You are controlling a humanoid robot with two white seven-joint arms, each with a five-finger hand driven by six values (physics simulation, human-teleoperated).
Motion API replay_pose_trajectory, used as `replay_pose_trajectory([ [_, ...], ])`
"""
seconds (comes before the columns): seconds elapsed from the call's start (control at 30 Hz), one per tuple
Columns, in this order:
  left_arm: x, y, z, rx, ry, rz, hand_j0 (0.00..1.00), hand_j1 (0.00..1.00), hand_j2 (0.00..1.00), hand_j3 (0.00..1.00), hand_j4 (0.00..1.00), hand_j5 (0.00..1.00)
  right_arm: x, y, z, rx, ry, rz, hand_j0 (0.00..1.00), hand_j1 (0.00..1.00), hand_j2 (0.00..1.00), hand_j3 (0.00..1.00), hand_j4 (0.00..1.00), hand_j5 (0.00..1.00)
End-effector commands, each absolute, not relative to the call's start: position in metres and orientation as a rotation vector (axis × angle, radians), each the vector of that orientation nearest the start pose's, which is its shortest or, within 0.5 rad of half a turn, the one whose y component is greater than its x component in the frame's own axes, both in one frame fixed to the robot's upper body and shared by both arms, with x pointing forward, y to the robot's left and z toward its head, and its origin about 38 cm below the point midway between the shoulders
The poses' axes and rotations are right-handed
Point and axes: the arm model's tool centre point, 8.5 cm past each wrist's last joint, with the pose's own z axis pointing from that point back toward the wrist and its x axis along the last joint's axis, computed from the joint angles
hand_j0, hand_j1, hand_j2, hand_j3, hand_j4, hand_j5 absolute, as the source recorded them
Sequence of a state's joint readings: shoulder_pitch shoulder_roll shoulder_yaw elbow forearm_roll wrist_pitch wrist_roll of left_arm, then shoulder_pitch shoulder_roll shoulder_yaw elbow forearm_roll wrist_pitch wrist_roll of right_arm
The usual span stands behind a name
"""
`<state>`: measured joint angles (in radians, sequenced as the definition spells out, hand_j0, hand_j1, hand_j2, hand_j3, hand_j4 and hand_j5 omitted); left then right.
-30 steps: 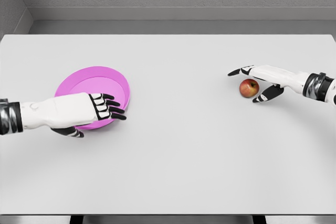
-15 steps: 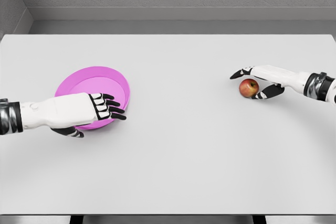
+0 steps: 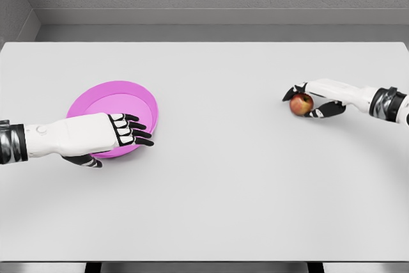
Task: Put the apple on the plate with both arms
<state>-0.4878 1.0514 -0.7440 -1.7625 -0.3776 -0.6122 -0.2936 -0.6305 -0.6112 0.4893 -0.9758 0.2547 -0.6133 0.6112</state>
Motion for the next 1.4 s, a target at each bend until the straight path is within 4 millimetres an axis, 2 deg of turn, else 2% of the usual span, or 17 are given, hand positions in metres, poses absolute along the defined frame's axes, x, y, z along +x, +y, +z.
replay_pose_trajectory([
  [0.0, 0.347, 0.286, 0.201, -0.311, 2.033, 2.924, 1.0, 1.0, 1.0, 1.0, 1.0, 1.0, 0.473, -0.347, 0.137, -0.183, -1.346, 1.632, 0.62, 0.62, 0.62, 0.62, 0.62, 0.62],
  [0.2, 0.347, 0.286, 0.201, -0.311, 2.033, 2.924, 1.0, 1.0, 1.0, 1.0, 1.0, 1.0, 0.474, -0.347, 0.137, -0.182, -1.348, 1.629, 0.54, 0.54, 0.54, 0.54, 0.54, 0.54],
  [0.33, 0.347, 0.286, 0.2, -0.308, 2.033, 2.925, 1.0, 1.0, 1.0, 1.0, 1.0, 1.0, 0.474, -0.347, 0.138, -0.181, -1.353, 1.624, 0.53, 0.53, 0.53, 0.53, 0.53, 0.53],
  [0.4, 0.347, 0.286, 0.201, -0.311, 2.033, 2.924, 1.0, 1.0, 1.0, 1.0, 1.0, 1.0, 0.474, -0.347, 0.138, -0.182, -1.354, 1.623, 0.48, 0.48, 0.48, 0.48, 0.48, 0.48],
  [0.87, 0.348, 0.286, 0.202, -0.317, 2.033, 2.92, 1.0, 1.0, 1.0, 1.0, 1.0, 1.0, 0.476, -0.345, 0.144, -0.166, -1.392, 1.595, 0.48, 0.48, 0.48, 0.48, 0.48, 0.48],
  [0.97, 0.348, 0.286, 0.202, -0.317, 2.033, 2.92, 1.0, 1.0, 1.0, 1.0, 1.0, 1.0, 0.477, -0.337, 0.154, -0.119, -1.471, 1.541, 0.48, 0.48, 0.48, 0.48, 0.48, 0.48],
  [1.0, 0.348, 0.286, 0.202, -0.317, 2.033, 2.92, 1.0, 1.0, 1.0, 1.0, 1.0, 1.0, 0.477, -0.326, 0.156, -0.104, -1.496, 1.555, 0.48, 0.48, 0.48, 0.48, 0.48, 0.48],
  [1.07, 0.348, 0.287, 0.202, -0.318, 2.031, 2.921, 1.0, 1.0, 1.0, 1.0, 1.0, 1.0, 0.472, -0.289, 0.164, -0.053, -1.541, 1.653, 0.48, 0.48, 0.48, 0.48, 0.48, 0.48],
  [1.17, 0.348, 0.287, 0.202, -0.318, 2.031, 2.922, 1.0, 1.0, 1.0, 1.0, 1.0, 1.0, 0.461, -0.222, 0.167, 0.065, -1.589, 1.813, 0.48, 0.48, 0.48, 0.48, 0.48, 0.48],
  [1.23, 0.348, 0.287, 0.202, -0.318, 2.031, 2.922, 1.0, 1.0, 1.0, 1.0, 1.0, 1.0, 0.45, -0.187, 0.175, 0.126, -1.63, 1.909, 0.48, 0.48, 0.48, 0.48, 0.48, 0.48],
  [1.37, 0.348, 0.287, 0.202, -0.319, 2.029, 2.922, 1.0, 1.0, 1.0, 1.0, 1.0, 1.0, 0.442, -0.173, 0.166, 0.172, -1.608, 1.952, 0.48, 0.48, 0.48, 0.48, 0.48, 0.48],
])
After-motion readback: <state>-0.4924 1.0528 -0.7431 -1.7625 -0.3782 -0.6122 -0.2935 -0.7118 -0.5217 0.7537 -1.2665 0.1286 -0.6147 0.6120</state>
